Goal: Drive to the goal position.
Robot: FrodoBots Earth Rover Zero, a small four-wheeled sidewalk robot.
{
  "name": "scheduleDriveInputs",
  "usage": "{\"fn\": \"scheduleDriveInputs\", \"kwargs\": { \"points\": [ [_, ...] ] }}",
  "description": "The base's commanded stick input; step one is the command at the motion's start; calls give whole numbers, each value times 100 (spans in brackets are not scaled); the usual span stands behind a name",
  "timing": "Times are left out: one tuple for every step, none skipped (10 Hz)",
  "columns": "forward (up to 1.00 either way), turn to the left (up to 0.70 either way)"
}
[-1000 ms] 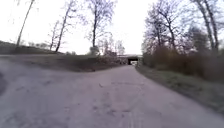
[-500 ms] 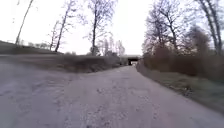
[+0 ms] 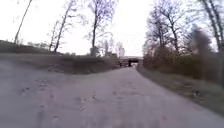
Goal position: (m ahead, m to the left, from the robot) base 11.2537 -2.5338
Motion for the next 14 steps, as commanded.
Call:
{"fn": "scheduleDriveInputs", "kwargs": {
  "points": [
    [100, 1],
    [100, 1],
    [100, 1],
    [100, 1],
    [100, 1],
    [100, 1],
    [100, 1],
    [100, 1],
    [100, 1],
    [100, 1],
    [100, 1],
    [100, 1],
    [100, 1],
    [100, -1]
  ]
}}
